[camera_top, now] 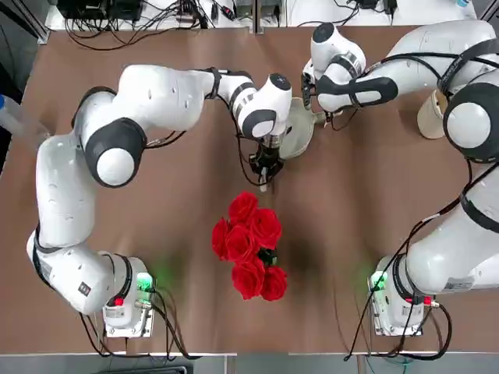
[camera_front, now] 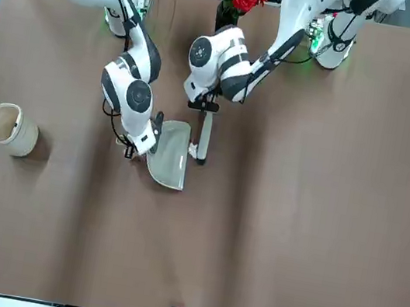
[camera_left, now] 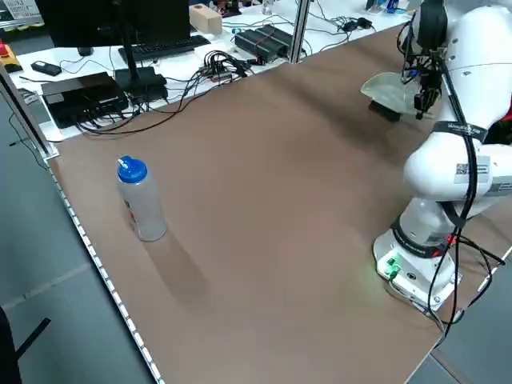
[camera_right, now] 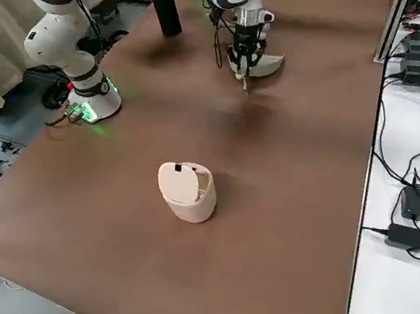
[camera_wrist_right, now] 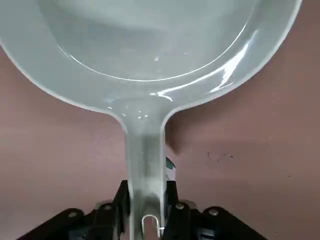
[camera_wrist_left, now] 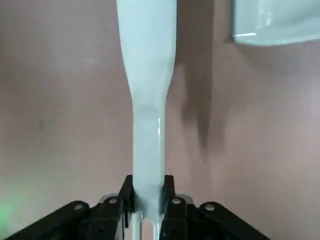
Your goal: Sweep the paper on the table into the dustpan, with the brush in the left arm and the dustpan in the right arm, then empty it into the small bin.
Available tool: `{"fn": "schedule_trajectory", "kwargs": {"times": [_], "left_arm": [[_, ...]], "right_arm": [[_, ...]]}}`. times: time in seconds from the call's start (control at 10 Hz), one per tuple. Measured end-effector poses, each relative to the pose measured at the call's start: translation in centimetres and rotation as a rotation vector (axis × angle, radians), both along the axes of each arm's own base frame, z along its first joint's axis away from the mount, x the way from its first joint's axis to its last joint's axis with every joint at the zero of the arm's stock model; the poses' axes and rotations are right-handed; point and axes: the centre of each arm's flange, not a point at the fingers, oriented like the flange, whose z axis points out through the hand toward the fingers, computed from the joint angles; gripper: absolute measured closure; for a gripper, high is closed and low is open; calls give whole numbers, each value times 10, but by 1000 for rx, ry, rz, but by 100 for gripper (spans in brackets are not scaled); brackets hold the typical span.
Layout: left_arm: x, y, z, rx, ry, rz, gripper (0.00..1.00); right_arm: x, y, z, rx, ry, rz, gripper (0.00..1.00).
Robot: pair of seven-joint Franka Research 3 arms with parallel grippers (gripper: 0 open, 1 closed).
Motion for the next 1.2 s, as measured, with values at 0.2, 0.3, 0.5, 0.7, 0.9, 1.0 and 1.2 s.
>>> {"fn": "schedule_trajectory", "kwargs": {"times": [0.2, 0.3, 0.5, 0.7, 0.9, 1.0, 1.2], "left_arm": [[1, -12, -2, 2, -22, 32, 73], [6, -19, -6, 7, -44, 47, 73], [6, -33, -14, -2, -72, 65, 73], [7, -37, -12, -11, -82, 91, 73], [13, -42, -4, -42, -97, 102, 73], [19, -43, 1, -63, -108, 110, 73], [28, -44, 10, -97, -127, 123, 73]], "right_arm": [[0, 4, -2, 3, 0, 1, 67], [0, 7, -3, 4, 0, 2, 67], [-2, 13, -4, 5, -4, -6, 67], [-3, 17, -5, 4, -7, -13, 67], [-3, 19, -6, 6, -8, -12, 67], [-3, 21, -6, 7, -8, -11, 67], [-3, 22, -6, 9, -8, -11, 67]]}}
